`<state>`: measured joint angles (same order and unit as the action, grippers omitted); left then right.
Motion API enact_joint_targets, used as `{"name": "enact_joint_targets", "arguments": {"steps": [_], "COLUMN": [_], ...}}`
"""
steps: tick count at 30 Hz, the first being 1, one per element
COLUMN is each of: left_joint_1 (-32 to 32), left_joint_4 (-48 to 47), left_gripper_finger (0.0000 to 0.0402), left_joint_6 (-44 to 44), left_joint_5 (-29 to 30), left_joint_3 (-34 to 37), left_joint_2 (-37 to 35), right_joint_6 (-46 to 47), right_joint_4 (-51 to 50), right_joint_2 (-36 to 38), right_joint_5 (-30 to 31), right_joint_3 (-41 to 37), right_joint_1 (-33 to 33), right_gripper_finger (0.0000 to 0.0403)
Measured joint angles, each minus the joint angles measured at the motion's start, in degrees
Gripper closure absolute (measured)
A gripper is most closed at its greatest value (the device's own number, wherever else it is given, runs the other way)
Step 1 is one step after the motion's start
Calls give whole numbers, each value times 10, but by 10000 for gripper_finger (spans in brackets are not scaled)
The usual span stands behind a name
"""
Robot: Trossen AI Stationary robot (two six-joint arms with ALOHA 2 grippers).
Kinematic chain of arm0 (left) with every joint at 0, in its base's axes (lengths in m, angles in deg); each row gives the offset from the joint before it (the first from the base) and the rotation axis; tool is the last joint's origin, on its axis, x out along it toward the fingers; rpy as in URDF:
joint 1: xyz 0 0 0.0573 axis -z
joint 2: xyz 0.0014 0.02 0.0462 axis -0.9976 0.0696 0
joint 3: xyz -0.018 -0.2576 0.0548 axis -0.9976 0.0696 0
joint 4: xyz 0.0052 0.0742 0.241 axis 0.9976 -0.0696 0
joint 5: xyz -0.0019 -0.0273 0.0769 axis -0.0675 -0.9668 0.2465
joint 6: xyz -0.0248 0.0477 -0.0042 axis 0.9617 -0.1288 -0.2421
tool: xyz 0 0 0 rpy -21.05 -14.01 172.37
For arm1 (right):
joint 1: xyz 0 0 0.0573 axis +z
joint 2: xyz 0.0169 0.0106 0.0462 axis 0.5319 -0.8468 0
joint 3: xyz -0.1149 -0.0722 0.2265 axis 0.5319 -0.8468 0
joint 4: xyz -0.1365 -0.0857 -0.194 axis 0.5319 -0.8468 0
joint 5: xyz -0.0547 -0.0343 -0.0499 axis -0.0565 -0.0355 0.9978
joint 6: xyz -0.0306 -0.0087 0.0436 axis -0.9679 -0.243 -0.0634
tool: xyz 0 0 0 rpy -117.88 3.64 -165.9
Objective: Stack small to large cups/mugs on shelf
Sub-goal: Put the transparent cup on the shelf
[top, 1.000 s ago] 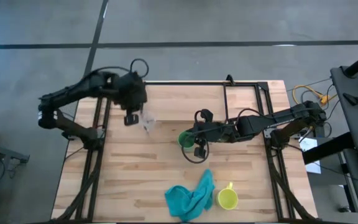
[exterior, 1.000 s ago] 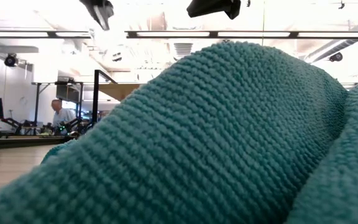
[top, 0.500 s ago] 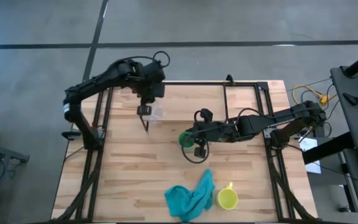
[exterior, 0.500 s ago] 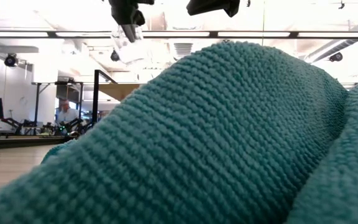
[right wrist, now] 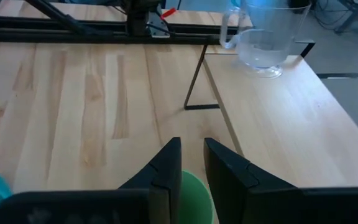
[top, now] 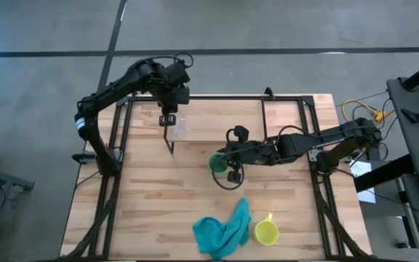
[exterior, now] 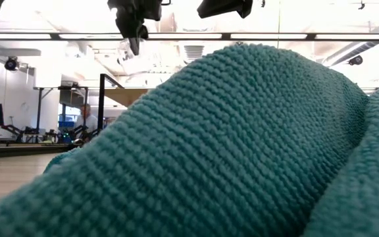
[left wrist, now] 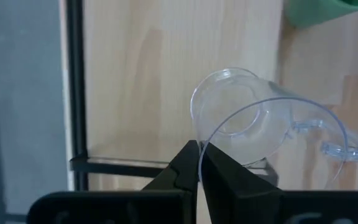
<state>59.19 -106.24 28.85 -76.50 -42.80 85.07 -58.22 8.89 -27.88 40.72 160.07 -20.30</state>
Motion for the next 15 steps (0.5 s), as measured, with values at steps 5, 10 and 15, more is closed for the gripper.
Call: {"name": "enact_joint_targets", "arguments": {"steps": [5,10,15], "left_joint_1": [-2,-12,-28], "left_joint_4": [3,2,0], "left_gripper_finger": [402,402,401], "left_joint_6": [-20,-37,-50], "left_joint_5": [-26,-26,-26], "left_joint_3": [0,2,2], "left_joint_2": [1,7,23], "right_joint_6": [-2,-2,-2], "right_joint_4": [0,0,0], "right_joint_2": [0,0,0], "right_joint_5": [0,0,0], "right_joint_3": [0,0,0], "right_joint_1": [-7,-8,-8], "right_gripper_finger": [339,339,339]}}
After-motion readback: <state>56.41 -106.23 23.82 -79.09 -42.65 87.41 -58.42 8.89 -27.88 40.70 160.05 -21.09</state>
